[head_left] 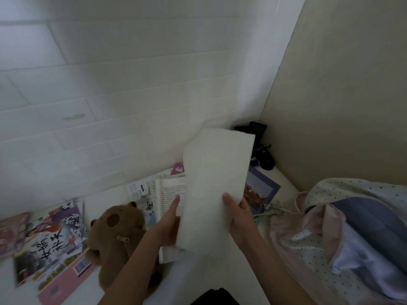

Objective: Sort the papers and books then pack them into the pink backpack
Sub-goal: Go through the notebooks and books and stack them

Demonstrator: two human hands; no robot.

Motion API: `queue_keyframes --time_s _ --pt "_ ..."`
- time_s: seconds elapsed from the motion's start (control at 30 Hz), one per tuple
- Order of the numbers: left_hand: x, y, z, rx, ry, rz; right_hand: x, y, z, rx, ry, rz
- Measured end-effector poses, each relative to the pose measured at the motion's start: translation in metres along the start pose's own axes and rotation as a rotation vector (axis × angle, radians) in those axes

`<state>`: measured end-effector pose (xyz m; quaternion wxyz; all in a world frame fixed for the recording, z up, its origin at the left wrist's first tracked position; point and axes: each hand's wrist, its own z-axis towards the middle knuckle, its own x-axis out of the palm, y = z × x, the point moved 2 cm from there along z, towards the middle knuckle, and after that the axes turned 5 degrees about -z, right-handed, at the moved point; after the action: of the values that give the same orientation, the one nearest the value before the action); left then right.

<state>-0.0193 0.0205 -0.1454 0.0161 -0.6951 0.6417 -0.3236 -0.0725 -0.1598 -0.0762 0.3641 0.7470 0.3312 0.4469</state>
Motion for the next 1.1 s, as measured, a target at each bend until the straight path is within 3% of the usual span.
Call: queue_keyframes --time_s 0.1,0.17,0.3,0.37,0.47,0.57,0.63,0.73,0.87,1.0,1.03,1.1 --pt "0.001 0.013 -0.003 -0.133 0.120 -0.132 -0.025 -0.012 0.003 0.018 -0.121 0.139" --pt "0.009 0.008 -0.002 0.028 0.159 -0.200 -0.039 -0.022 0.001 0.053 -0.144 0.118" --pt "0.014 -0.015 -0.002 0.500 -0.096 0.117 -0.062 -0.045 -0.001 0.281 -0.096 0.063" --pt "0.009 -0.026 -0.002 0.571 -0.138 0.268 -0.071 -0.045 0.002 0.353 -0.103 0.225" --pt "-0.006 -0.037 -0.002 0.498 -0.189 0.435 -0.086 -0.043 0.011 0.318 -0.251 0.356" --pt "-0.015 -0.038 -0.003 0.491 -0.341 0.464 -0.092 -0.047 0.016 0.273 -0.315 0.147" --pt "-0.017 -0.037 -0.005 0.631 -0.455 0.343 -0.092 -0.049 0.019 0.220 -0.310 0.044" --pt "-0.019 -0.035 -0.006 0.767 -0.496 0.195 -0.089 -0.048 0.019 0.127 -0.302 -0.077" --pt "-0.022 -0.031 0.003 0.626 -0.519 0.378 -0.083 -0.038 0.009 0.019 -0.063 -0.442" --pt "-0.016 -0.025 0.003 0.342 -0.315 -0.036 -0.075 -0.040 0.002 -0.096 0.235 -0.948" --pt "-0.015 -0.024 0.003 0.307 -0.264 -0.114 -0.073 -0.042 0.002 -0.075 0.243 -0.966" --pt "-0.012 -0.023 0.001 0.313 -0.236 -0.010 -0.068 -0.046 0.002 0.018 0.211 -0.861"
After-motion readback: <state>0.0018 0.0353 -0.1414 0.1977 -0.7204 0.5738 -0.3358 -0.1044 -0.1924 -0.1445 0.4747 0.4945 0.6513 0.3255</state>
